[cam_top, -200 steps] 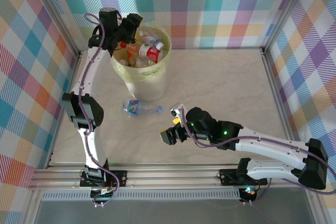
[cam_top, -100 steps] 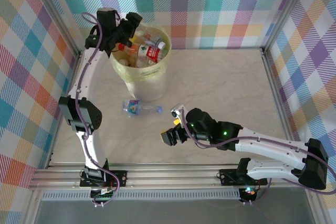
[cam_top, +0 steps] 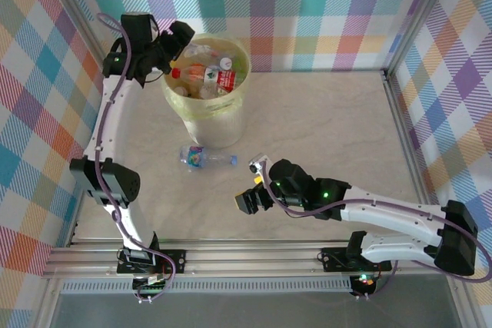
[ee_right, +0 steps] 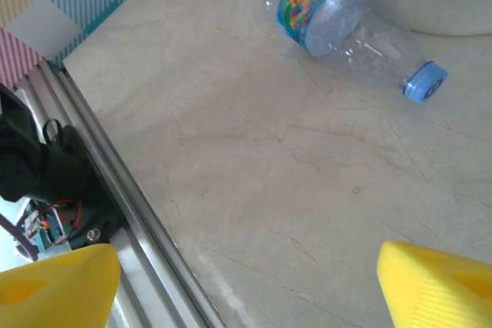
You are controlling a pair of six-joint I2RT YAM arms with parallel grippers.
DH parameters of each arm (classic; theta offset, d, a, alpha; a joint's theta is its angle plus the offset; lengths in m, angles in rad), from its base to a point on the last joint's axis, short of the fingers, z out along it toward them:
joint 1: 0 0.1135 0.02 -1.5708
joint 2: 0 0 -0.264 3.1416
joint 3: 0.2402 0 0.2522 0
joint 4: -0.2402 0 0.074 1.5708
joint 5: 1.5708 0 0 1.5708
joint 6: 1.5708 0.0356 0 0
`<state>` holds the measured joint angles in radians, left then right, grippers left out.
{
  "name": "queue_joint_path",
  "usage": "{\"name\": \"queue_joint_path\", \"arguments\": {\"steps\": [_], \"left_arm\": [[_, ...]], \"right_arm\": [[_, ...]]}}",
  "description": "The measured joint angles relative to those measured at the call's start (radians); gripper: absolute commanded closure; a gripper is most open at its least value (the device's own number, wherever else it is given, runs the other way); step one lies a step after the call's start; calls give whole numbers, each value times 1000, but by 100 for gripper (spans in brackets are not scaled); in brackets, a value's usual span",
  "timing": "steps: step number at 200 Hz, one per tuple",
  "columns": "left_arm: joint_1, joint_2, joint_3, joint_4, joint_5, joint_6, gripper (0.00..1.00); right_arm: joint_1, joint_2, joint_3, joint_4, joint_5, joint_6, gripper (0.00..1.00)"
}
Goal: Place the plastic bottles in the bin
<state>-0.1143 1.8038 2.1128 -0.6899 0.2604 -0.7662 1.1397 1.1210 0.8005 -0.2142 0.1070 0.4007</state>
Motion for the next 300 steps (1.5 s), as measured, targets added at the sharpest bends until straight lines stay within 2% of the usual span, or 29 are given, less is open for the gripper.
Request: {"name": "queue_joint_path", "arguments": {"steps": [29, 71, 120, 155, 201, 241, 300], "left_arm": [[0, -118, -91, -11, 39, 129, 6], [0, -370, -341, -12, 138, 306, 0], [0, -661, -647, -4, 282, 397, 0], [0, -828, -875, -1, 315, 362, 0], [0, -978, -1096, -41, 305, 237, 0], [0, -1070, -1209, -60, 246, 126, 0], [21, -1121, -1347, -67, 218, -6, 0]], "right_arm": [[0, 40, 20, -19, 21, 1, 14], [-41, 62, 28, 10, -16, -82, 14], [-145, 192, 81, 30, -102, -207, 10], [-186, 332, 161, 38, -146, -290, 8], [-188, 566, 327, 37, -145, -425, 8], [-188, 716, 435, 25, -113, -539, 8], [-188, 826, 559, -34, -50, -650, 8]]}}
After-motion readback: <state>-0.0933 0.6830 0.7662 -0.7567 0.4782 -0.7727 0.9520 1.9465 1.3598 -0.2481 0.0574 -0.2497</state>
